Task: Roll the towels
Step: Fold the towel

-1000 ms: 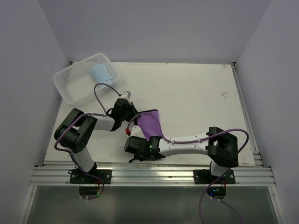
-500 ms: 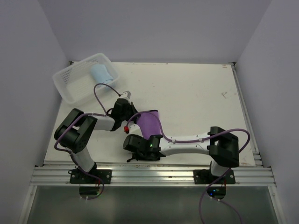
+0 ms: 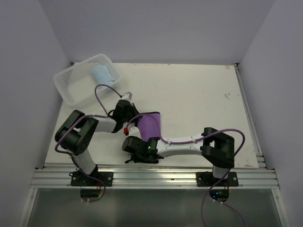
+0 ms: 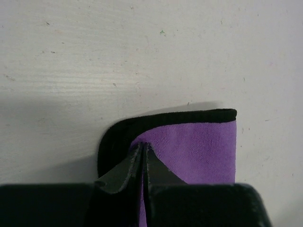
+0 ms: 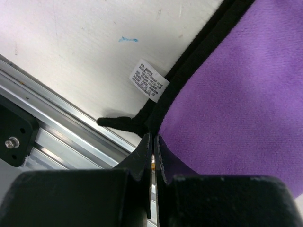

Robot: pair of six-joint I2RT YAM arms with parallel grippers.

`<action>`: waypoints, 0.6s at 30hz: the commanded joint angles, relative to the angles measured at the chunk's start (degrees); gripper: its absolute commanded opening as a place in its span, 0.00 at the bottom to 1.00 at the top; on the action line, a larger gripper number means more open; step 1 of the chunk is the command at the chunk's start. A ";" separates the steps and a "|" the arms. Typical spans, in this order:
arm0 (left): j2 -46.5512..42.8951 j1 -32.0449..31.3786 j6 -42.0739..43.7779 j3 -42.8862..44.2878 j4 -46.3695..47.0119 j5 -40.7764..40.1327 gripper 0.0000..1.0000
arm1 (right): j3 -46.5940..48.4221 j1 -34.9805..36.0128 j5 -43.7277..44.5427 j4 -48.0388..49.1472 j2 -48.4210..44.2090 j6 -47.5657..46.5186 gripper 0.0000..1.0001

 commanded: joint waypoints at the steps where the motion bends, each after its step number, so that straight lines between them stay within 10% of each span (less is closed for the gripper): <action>1: -1.57 0.26 0.56 0.57 -0.14 -1.77 0.07 | 1.27 -0.19 -1.04 3.39 1.11 1.40 0.02; 11: -2.19 0.44 0.74 0.83 -0.58 -1.59 0.07 | -0.48 -0.28 1.94 0.93 -5.91 -0.80 0.34; 18: -4.82 0.61 1.53 0.57 -3.48 -3.96 0.07 | -7.51 -0.28 8.95 -2.49 -15.93 2.88 0.20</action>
